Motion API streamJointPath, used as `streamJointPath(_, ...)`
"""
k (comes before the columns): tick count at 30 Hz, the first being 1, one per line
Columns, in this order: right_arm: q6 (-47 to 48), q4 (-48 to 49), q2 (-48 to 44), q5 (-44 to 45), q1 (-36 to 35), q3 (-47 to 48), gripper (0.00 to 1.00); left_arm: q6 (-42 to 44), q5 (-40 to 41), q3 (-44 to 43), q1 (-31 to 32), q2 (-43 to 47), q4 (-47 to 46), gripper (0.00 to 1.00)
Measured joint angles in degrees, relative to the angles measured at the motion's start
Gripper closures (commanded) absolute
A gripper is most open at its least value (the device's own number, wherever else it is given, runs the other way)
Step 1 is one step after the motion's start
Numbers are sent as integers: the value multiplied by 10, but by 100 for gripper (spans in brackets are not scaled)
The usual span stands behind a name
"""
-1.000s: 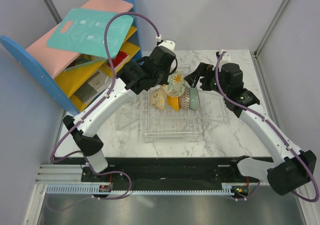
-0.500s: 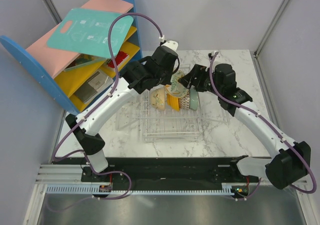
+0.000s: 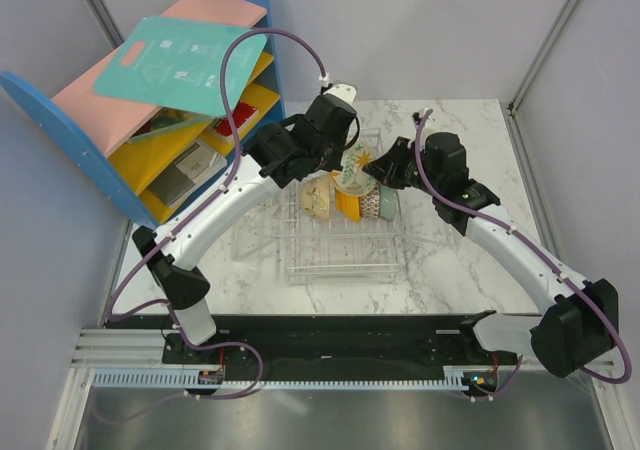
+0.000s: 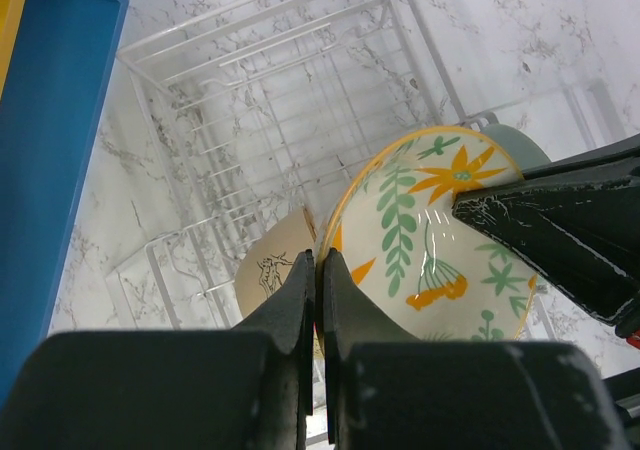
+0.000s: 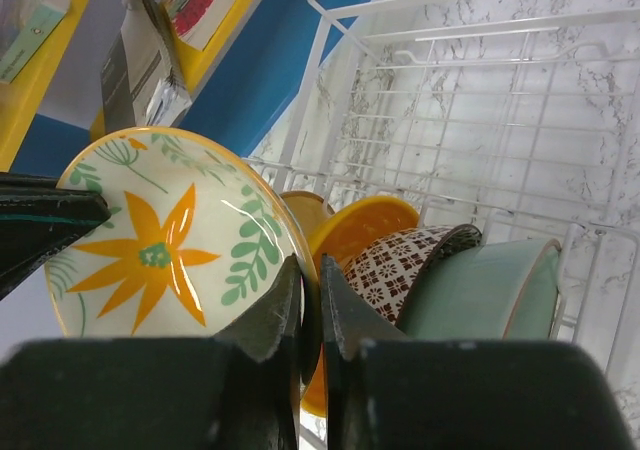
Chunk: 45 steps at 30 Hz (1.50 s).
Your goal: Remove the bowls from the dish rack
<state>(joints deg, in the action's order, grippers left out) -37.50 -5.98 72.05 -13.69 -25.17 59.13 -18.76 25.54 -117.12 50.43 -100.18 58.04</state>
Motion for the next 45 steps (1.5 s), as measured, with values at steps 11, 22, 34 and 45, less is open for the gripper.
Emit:
streamJointPath(11, 1, 6, -19, 35, -3, -6, 100, 2, 12, 26, 2, 7, -32, 36)
streamJointPath(22, 42, -57, -89, 165, -14, 22, 100, -13, 40, 130, 9, 102, -136, 34)
streamJointPath(34, 13, -148, -95, 377, 173, 12, 100, -28, 87, 212, -16, 156, -120, 35)
streamJointPath(45, -35, -147, -35, 403, 231, -38, 100, -29, 96, 280, -18, 203, -108, 35)
